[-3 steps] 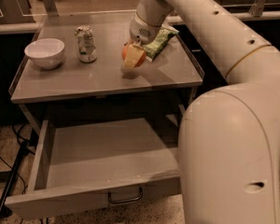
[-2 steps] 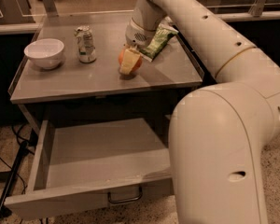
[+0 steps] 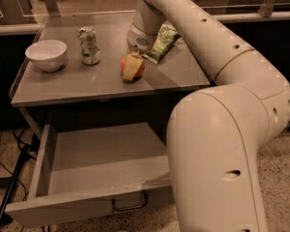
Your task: Pick orange from top drawer and place on counter
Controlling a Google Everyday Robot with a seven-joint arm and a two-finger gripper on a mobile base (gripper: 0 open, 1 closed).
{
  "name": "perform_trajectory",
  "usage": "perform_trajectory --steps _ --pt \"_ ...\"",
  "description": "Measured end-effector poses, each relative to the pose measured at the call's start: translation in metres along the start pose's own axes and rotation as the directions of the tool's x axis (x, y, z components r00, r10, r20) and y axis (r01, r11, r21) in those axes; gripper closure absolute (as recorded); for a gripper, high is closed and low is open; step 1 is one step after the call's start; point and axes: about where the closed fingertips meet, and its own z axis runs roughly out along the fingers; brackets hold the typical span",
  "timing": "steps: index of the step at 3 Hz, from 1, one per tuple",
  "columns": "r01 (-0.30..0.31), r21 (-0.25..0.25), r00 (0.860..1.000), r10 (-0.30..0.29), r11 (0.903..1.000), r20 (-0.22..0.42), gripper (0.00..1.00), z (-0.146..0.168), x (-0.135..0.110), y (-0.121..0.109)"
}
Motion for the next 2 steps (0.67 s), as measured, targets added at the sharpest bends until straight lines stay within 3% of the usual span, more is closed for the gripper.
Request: perform_trajectory --steps 2 --pt "0.0 0.0 1.0 0.0 1.0 0.0 0.51 0.0 0.0 0.0"
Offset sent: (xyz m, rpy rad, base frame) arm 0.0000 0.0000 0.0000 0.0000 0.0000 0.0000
